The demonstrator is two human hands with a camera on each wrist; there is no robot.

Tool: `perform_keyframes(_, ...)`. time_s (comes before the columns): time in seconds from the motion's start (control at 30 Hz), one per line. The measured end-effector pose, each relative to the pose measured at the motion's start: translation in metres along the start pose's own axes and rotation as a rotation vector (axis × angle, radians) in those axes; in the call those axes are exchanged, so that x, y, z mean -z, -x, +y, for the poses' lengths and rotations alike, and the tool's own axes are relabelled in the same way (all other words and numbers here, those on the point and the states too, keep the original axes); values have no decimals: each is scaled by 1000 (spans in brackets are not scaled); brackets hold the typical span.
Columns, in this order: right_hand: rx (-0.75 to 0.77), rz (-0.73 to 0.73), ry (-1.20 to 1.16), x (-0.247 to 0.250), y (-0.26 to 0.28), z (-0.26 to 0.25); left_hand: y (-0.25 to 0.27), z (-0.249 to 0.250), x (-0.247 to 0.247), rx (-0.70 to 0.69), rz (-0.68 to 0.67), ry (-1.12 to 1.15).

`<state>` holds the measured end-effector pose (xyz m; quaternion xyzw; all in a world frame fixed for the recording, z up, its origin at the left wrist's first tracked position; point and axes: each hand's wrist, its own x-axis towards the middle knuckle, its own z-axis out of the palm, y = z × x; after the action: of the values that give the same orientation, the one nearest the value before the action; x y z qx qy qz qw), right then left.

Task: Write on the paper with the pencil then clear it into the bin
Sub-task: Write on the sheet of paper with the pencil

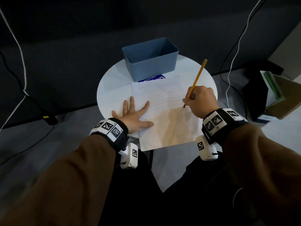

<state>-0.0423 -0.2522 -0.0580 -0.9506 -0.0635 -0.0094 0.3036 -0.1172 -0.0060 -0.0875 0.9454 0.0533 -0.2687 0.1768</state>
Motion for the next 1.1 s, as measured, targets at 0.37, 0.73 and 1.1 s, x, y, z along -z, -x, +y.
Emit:
perform_keyframes(0.37,206,-107,-95,-48,6,-54,0,3,1,17,1,-44)
perform_keyframes(0.73,131,-111,-3,-38,-7,-48,1,3,2,10,-3,-10)
perform_keyframes(1.1,44,-9,37,-6,-10,-10,0,1,0,4,-5,12)
